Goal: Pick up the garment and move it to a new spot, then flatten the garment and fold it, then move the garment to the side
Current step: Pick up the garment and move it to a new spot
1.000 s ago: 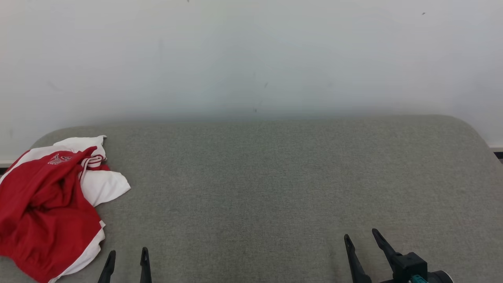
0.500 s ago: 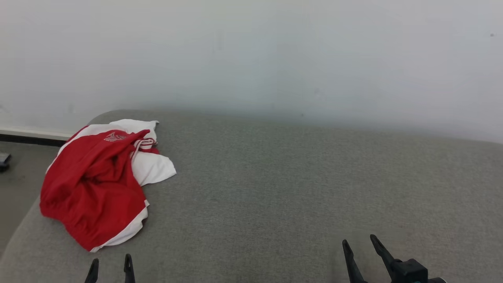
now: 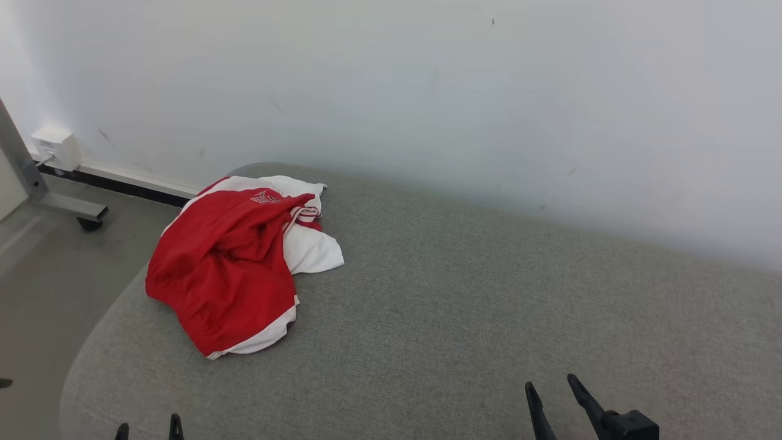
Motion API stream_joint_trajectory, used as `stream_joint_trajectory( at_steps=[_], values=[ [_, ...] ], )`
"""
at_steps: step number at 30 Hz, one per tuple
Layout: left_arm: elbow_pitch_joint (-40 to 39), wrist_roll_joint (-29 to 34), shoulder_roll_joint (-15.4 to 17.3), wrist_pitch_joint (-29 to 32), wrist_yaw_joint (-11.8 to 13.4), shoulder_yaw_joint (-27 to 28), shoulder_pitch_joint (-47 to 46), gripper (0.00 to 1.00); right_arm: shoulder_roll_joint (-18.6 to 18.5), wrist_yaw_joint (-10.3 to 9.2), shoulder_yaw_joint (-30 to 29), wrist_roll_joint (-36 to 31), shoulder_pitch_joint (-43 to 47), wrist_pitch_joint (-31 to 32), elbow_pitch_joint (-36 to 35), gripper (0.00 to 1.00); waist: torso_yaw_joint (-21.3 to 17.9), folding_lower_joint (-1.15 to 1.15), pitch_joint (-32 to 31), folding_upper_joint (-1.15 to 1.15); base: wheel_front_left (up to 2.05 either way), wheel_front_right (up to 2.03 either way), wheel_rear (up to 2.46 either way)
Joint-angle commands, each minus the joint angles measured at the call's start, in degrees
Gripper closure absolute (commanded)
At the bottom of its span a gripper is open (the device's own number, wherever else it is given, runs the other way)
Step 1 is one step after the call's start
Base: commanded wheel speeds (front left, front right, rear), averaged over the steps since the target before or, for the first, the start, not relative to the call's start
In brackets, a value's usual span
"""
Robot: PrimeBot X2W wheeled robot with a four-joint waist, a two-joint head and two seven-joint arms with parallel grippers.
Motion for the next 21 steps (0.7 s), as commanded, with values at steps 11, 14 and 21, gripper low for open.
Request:
stream_joint_trajectory(
  at_steps=[11,14,21],
  values=[
    [-0.7,-0.8,0.7,0.0,1.1,0.6,1.6,0.0,-0.1,-0.12,0.6,0.1,0.6,-0.5,0.5,0.0,0.7,0.0,-1.0,0.0,0.0,0.0,0.0],
    [-0.1,-1.2,1.0,0.7,1.1,0.6,0.8,0.0,-0.1,-0.12,0.6,-0.2,0.6,-0.5,0.6,0.0,0.3,0.0,-0.9,0.0,0.0,0.0,0.0],
    [2.1,-2.4,1.6,3.7,0.7,0.4,-3.4,0.0,-0.1,-0.12,0.1,-0.8,0.6,-0.5,0.2,0.0,-0.3,0.0,0.1,0.0,0.0,0.0,0.0]
  ],
)
